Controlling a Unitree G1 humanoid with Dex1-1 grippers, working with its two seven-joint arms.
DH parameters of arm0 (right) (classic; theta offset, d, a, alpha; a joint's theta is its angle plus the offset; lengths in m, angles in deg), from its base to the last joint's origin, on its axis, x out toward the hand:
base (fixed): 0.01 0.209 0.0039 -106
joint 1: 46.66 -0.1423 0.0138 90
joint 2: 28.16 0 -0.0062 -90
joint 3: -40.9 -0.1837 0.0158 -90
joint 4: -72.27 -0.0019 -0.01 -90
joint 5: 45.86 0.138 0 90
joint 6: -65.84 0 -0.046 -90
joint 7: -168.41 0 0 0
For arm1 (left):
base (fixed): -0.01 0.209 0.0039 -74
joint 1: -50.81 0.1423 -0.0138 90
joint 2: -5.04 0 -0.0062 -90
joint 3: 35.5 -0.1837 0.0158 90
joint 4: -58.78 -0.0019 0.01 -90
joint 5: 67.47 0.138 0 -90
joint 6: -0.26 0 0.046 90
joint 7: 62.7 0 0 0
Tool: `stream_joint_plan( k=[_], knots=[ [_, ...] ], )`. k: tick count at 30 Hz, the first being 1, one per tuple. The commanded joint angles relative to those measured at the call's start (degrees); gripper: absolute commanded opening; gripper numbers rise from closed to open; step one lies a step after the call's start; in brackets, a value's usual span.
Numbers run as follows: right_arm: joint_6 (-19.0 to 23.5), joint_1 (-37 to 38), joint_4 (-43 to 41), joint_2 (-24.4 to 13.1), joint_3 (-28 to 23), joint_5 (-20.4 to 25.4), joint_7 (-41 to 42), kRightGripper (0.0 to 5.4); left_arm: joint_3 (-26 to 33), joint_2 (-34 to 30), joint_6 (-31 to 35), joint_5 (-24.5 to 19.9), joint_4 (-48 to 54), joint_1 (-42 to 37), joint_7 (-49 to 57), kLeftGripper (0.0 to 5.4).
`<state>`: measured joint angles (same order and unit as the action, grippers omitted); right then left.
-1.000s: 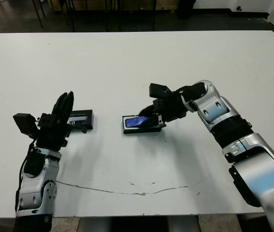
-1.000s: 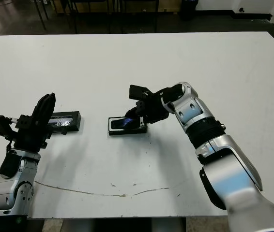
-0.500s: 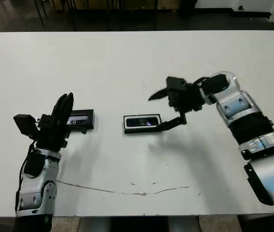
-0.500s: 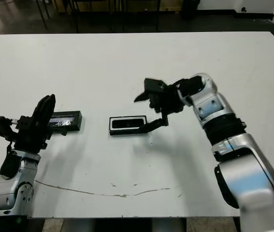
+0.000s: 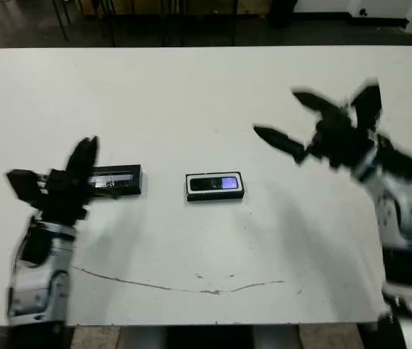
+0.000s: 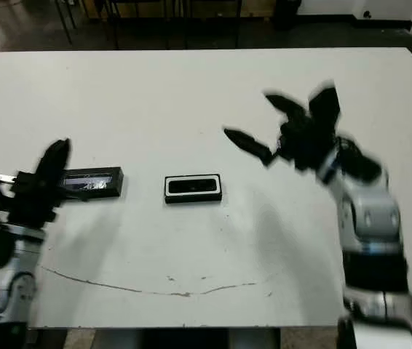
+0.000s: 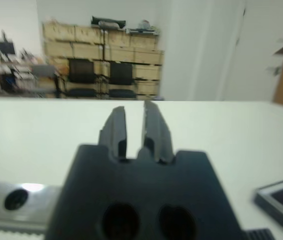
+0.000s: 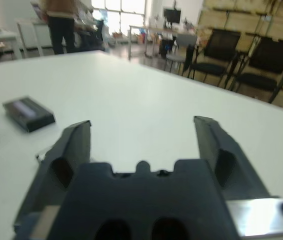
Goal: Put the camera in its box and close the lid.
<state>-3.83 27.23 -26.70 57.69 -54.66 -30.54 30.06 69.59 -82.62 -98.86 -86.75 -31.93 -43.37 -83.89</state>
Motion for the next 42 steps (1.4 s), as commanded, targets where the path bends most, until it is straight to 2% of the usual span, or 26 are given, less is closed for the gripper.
stream_joint_plan(
  k=[1,5,10,12,15,20,22,26,32,38,42],
  knots=[
    [2.5,3.4,-3.7,-2.1,0.1,1.8,-0.2,3.2,0.8,-6.8,4.7,2.9,-2.2,-3.2,-0.6,0.0],
    [2.2,5.6,-6.5,-2.2,-0.1,4.3,-0.6,2.3,0.0,-16.2,11.0,4.8,-0.3,-7.5,-4.5,0.0],
    [0.1,6.9,-8.6,-1.0,-0.1,5.7,-2.4,1.14,-2.4,-26.4,20.4,4.1,2.7,-15.2,-12.6,0.0],
    [-0.2,6.8,-8.8,-0.8,0.0,5.9,-3.2,0.67,-4.2,-28.5,24.5,4.5,2.1,-18.6,-14.3,0.0],
    [1.0,6.5,-9.7,-1.6,-0.1,6.4,-4.3,0.02,-9.9,-31.4,28.6,8.1,-1.9,-24.3,-18.2,0.0],
    [0.2,6.8,-10.2,-1.5,-0.9,6.4,-6.6,0.02,-22.5,-33.9,29.6,15.9,-14.7,-35.6,-31.3,0.0],
    [-1.5,7.2,-9.9,-0.7,-1.2,6.0,-8.0,0.02,-28.1,-33.4,29.4,19.1,-22.7,-41.5,-39.2,0.0],
    [-0.9,7.9,-10.7,-0.5,-1.6,6.6,-10.1,0.02,-36.5,-30.0,28.4,25.6,-36.2,-50.3,-49.4,0.0],
    [-0.7,9.1,-11.2,-1.1,-1.6,7.5,-10.3,0.02,-40.8,-26.2,23.5,31.8,-43.2,-51.8,-50.8,0.0],
    [-0.5,10.1,-12.0,-1.3,-1.0,7.4,-10.7,0.02,-41.9,-23.9,26.2,35.5,-45.6,-50.0,-49.5,0.0],
    [-1.1,10.6,-12.0,-1.2,-0.6,7.3,-10.4,0.02,-40.9,-24.4,27.9,36.1,-44.4,-47.4,-48.0,0.0]
  ],
)
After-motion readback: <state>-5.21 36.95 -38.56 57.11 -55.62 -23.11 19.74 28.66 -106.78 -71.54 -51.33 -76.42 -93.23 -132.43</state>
